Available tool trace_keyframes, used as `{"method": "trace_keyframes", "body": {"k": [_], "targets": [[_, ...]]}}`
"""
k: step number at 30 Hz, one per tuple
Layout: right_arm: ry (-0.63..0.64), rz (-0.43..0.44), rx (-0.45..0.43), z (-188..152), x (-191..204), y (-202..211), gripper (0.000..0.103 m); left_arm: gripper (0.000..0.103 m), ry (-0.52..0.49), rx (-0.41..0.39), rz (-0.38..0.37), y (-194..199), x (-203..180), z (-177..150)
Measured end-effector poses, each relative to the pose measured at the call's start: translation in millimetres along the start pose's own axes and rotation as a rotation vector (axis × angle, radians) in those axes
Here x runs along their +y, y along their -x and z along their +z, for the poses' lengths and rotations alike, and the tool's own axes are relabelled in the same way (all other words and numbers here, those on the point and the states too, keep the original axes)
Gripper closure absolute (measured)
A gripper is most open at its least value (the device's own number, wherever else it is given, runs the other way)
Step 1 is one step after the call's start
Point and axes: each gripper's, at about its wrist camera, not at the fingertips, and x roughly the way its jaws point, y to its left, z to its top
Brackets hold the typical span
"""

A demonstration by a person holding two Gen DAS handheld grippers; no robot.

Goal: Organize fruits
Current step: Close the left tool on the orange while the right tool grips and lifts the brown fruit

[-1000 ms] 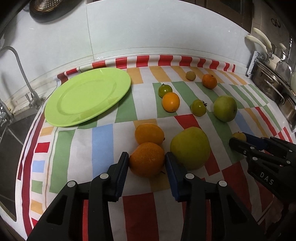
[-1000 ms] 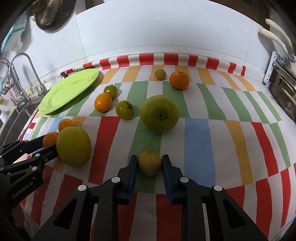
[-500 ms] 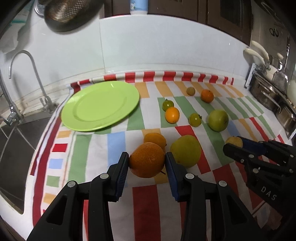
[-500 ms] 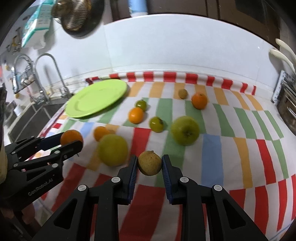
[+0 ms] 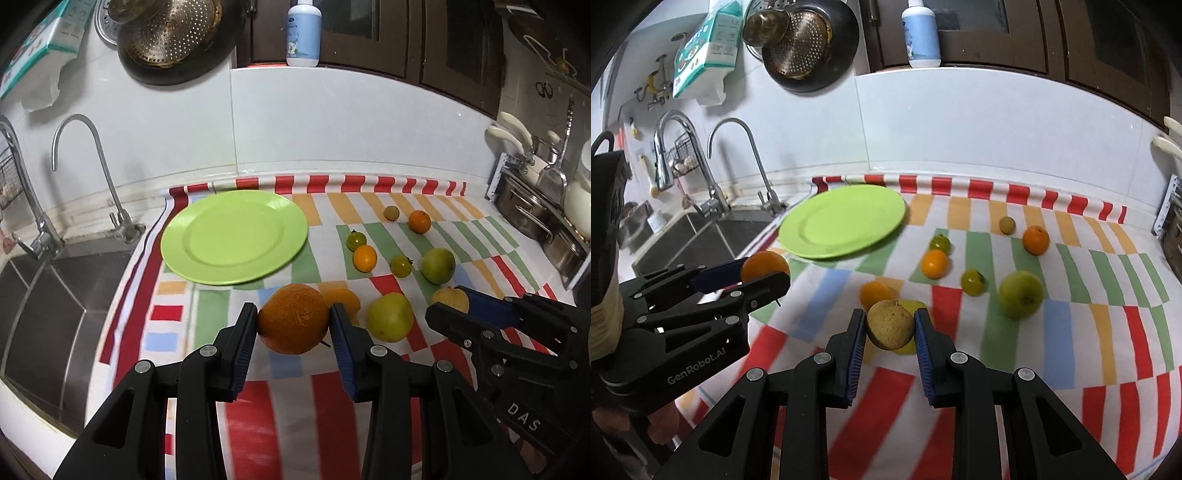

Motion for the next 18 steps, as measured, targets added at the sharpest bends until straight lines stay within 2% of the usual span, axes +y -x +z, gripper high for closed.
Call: {"method": "trace_keyframes", "body": {"k": [10,13,18], "targets": [[-0.133,-0.066,-0.041,12,32,-5,0.075,0.063,-0.107,0.013,-0.064,2,32,19],[-0.144,-0.041,-0.05,18,32,-9,0.075,0.063,-0.087,0.013,-0.054,0,32,25],[-0.067,0.026,-0.038,42,26,-15,0.075,0.063,-0.002,0.005,-0.031,-1,34,39]]}}
